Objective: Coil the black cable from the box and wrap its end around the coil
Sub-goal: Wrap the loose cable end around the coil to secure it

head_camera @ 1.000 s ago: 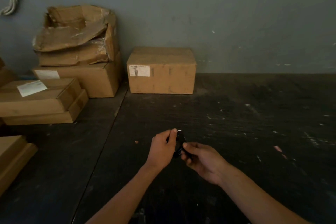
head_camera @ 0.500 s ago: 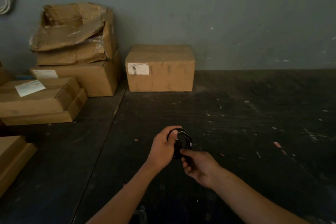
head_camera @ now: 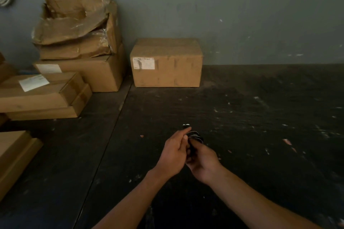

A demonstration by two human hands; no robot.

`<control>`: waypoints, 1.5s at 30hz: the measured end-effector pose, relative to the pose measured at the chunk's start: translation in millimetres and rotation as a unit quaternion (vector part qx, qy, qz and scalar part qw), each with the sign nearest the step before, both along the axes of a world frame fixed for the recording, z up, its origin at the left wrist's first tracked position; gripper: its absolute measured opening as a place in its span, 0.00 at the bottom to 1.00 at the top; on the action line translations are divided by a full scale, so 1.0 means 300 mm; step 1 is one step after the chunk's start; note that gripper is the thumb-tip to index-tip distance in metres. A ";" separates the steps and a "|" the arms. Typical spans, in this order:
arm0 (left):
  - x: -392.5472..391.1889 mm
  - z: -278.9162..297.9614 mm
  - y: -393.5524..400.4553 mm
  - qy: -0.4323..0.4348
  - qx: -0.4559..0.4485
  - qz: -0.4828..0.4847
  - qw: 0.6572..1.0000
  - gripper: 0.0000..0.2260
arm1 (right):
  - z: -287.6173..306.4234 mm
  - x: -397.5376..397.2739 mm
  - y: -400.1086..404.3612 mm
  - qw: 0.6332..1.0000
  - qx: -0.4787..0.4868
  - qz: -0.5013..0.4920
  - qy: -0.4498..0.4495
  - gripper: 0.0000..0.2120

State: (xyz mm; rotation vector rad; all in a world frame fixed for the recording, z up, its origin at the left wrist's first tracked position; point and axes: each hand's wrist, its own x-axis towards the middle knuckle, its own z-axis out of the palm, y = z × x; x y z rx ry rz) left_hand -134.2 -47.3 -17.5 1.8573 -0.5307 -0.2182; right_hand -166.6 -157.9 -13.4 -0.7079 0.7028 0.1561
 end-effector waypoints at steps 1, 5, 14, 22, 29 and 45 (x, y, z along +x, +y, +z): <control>0.000 -0.002 0.000 0.003 -0.009 0.000 1.000 0.15 | 0.003 -0.001 -0.002 1.000 0.005 0.000 -0.002 0.11; 0.008 0.000 -0.002 0.009 -0.017 0.007 1.000 0.07 | 0.012 -0.003 -0.010 1.000 0.025 0.010 -0.007 0.12; 0.014 -0.010 -0.016 0.048 -0.031 0.090 0.994 0.05 | 0.020 0.001 -0.037 1.000 -0.004 0.026 0.016 0.10; 0.040 -0.009 -0.005 0.091 -0.077 0.153 0.981 0.04 | 0.049 -0.006 -0.056 0.986 -0.117 0.115 -0.008 0.09; 0.054 -0.016 0.005 0.053 -0.027 0.145 0.988 0.05 | 0.035 -0.033 -0.030 0.909 -0.401 0.060 -0.096 0.11; 0.078 -0.007 0.043 0.055 0.010 0.048 0.997 0.08 | -0.002 -0.041 -0.105 0.819 -0.521 0.128 -0.204 0.10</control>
